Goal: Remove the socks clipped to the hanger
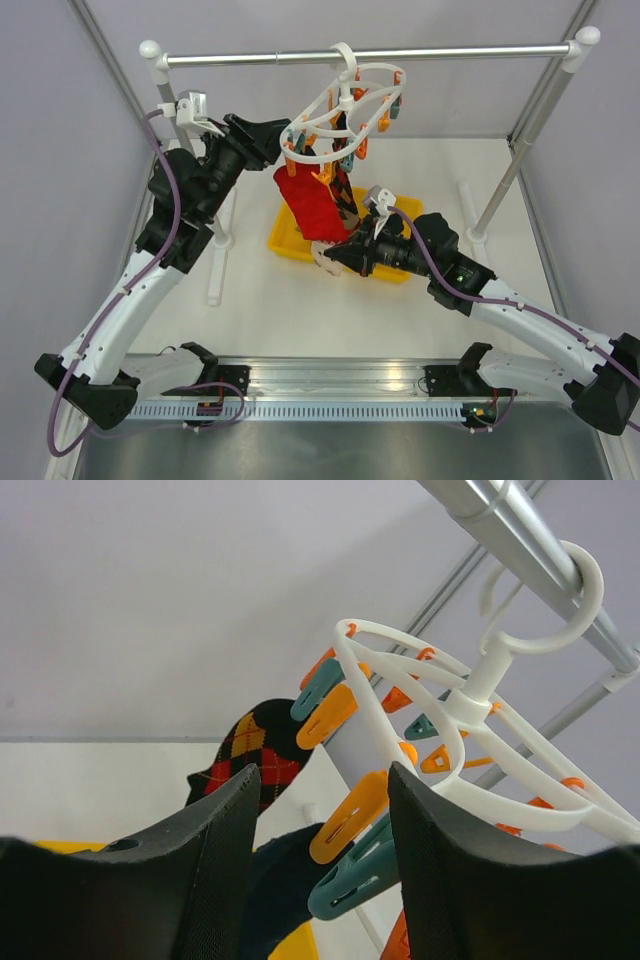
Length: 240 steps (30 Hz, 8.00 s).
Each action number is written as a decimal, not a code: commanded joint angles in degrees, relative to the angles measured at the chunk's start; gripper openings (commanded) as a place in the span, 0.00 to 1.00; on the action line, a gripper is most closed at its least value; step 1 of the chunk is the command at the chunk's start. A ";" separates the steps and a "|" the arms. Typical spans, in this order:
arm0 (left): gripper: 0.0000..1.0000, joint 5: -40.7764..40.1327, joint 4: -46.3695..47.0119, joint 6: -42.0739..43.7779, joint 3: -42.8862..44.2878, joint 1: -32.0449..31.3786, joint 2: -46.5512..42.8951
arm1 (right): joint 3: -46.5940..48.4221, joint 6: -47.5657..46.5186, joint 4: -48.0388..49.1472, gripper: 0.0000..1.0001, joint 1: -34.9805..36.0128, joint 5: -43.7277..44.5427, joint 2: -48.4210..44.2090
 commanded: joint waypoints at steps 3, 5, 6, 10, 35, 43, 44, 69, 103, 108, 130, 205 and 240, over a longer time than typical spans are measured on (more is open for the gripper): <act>0.58 4.54 3.99 2.43 -0.20 -1.97 -1.23 | -0.55 0.82 1.28 0.08 0.13 2.77 -1.01; 0.58 3.67 4.26 3.83 -0.46 -3.55 -1.14 | -0.46 0.82 1.28 0.08 0.13 2.95 -1.10; 0.58 3.66 4.35 4.18 -0.46 -4.17 -1.14 | -0.46 0.91 1.19 0.08 0.04 2.95 -1.02; 0.58 1.03 4.70 6.46 -0.20 -7.50 -0.62 | -0.55 1.00 1.19 0.08 0.04 3.30 -0.84; 0.59 -4.86 5.67 12.18 0.68 -14.72 2.02 | -1.25 -0.50 -2.94 0.08 0.13 7.08 -3.30; 0.60 -5.21 4.44 13.15 -2.83 -14.81 -2.02 | -1.34 -1.03 -3.56 0.08 0.13 6.82 -3.65; 0.60 -5.56 4.00 13.15 -3.18 -14.72 -2.80 | -1.25 -1.11 -3.56 0.08 0.13 6.82 -3.65; 0.68 15.18 -0.84 13.68 -3.54 -14.81 -6.24 | -0.99 -1.82 -5.58 0.08 0.13 5.85 -3.83; 0.33 11.31 0.75 15.96 2.26 -14.72 -0.18 | -1.60 -2.87 -8.13 0.09 0.13 7.87 -4.88; 0.17 10.96 0.83 15.88 2.00 -14.72 -0.26 | -1.60 -2.87 -8.48 0.09 0.13 9.01 -4.36; 0.02 9.02 0.92 15.70 2.00 -14.72 -0.53 | -1.87 -0.50 -9.89 0.08 -4.18 20.87 2.14; 0.02 8.06 0.57 13.86 2.53 -14.72 2.20 | -6.08 6.27 20.42 0.87 -6.11 22.38 11.55; 0.02 7.18 1.36 11.92 3.23 -14.72 5.71 | -3.45 22.62 50.41 0.86 -9.01 18.76 25.70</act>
